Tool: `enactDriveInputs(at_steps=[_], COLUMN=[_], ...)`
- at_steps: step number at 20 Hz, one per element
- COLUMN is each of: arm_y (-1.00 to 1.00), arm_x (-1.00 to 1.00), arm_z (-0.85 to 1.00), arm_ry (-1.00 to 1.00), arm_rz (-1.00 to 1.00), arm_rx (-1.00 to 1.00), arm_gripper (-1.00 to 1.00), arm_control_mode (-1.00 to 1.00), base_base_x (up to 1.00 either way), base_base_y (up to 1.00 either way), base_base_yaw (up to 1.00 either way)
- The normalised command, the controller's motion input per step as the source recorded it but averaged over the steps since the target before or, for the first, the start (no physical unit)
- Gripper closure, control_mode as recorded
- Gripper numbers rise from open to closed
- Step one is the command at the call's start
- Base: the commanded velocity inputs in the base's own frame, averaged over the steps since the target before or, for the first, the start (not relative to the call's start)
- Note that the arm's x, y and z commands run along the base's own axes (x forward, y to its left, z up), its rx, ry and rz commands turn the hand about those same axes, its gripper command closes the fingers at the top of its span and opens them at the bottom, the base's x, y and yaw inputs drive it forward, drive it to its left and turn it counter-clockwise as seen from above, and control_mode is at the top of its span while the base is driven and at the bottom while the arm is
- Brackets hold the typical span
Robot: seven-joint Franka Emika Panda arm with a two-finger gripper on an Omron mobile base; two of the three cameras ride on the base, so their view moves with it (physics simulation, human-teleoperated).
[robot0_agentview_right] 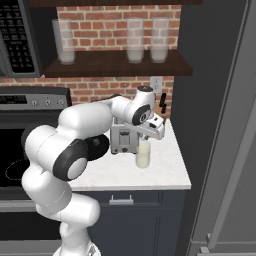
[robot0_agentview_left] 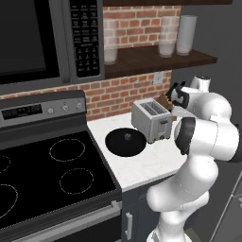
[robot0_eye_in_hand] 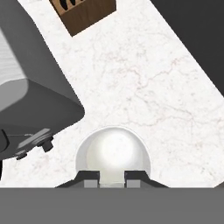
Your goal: Grab a lemon wedge from the fridge and one ice cube from the ice bowl, and put them in the glass of lemonade.
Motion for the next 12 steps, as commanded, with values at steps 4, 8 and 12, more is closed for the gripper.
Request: enactDriveInputs(at_steps=[4, 8, 12], arm_y=[0.00, 0.00, 0.00], arm_x=[0.00, 0.00, 0.00], arm_z=[-0.01, -0.02, 0.00], arm_ry=[0.00, 0.00, 0.00], arm_rz=[0.00, 0.00, 0.00], arm_rx=[0.00, 0.00, 0.00], arm_gripper=[1.00, -1.00, -1.00], arm_control_mode=[-1.00, -1.00, -1.00], base_base_x=[0.00, 0.00, 0.00], base_base_y=[0.00, 0.00, 0.00], base_base_yaw=[0.00, 0.00, 0.00])
